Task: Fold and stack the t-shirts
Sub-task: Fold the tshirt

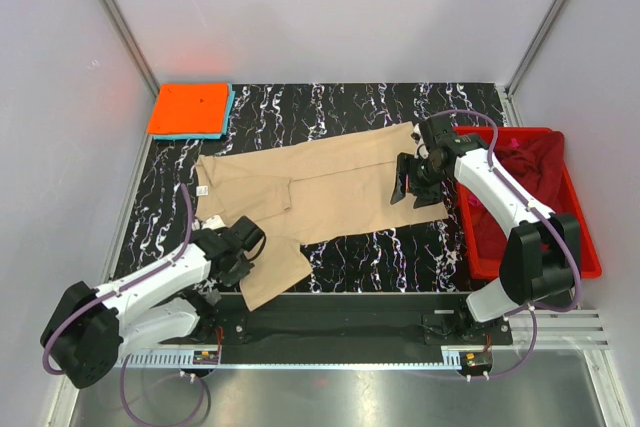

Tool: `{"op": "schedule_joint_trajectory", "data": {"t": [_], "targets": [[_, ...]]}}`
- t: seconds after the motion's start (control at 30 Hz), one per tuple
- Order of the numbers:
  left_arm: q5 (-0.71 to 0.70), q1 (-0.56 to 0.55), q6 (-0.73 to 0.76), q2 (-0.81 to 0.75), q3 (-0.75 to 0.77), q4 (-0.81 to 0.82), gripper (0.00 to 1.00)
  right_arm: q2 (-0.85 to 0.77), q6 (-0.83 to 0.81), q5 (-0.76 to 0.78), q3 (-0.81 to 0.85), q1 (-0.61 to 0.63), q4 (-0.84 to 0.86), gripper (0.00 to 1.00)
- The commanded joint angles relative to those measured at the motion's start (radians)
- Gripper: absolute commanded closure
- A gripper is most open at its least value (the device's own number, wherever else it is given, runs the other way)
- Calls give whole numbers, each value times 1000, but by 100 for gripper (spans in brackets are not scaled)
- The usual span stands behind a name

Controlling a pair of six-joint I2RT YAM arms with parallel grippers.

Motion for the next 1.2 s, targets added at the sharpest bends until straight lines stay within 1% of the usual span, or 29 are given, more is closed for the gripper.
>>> {"op": "schedule_joint_trajectory", "data": {"t": [0.0, 0.07, 0.13, 0.23, 0.27, 0.4, 0.53, 0.6, 0.67, 0.7, 0.73, 0.93, 1.07, 1.17], "targets": [[-57, 3, 5, -28, -21, 31, 97, -39, 7, 21, 17, 0, -4, 32], [-34, 11, 7, -34, -18, 22, 100, -32, 14, 50, 10, -2, -10, 32], [-31, 11, 1, -45, 4, -14, 100, -27, 27, 76, 5, -11, -24, 31], [-54, 11, -33, -72, 44, -106, 100, -16, 42, 113, -13, -61, -21, 35], [-57, 11, -41, -83, 57, -136, 100, -9, 44, 139, -18, -81, -16, 38], [-82, 17, -45, -126, 111, -198, 100, 24, 41, 179, -36, -112, -9, 46], [-129, 28, -30, -118, 168, -241, 100, 45, 50, 208, -93, -144, 28, 47], [-135, 37, -35, -124, 188, -265, 100, 50, 83, 206, -111, -158, 60, 48], [-154, 51, -36, -138, 203, -296, 100, 54, 117, 216, -133, -158, 82, 53], [-157, 58, -30, -155, 206, -301, 100, 56, 154, 214, -141, -158, 90, 54], [-164, 66, -25, -164, 212, -305, 100, 53, 171, 245, -159, -158, 97, 56], [-180, 109, 5, -180, 237, -322, 100, 5, 272, 341, -225, -157, 151, 60], [-171, 110, 28, -167, 249, -295, 100, -4, 314, 380, -248, -158, 157, 60], [-162, 110, 47, -157, 254, -267, 100, -28, 352, 415, -285, -160, 177, 57]]}}
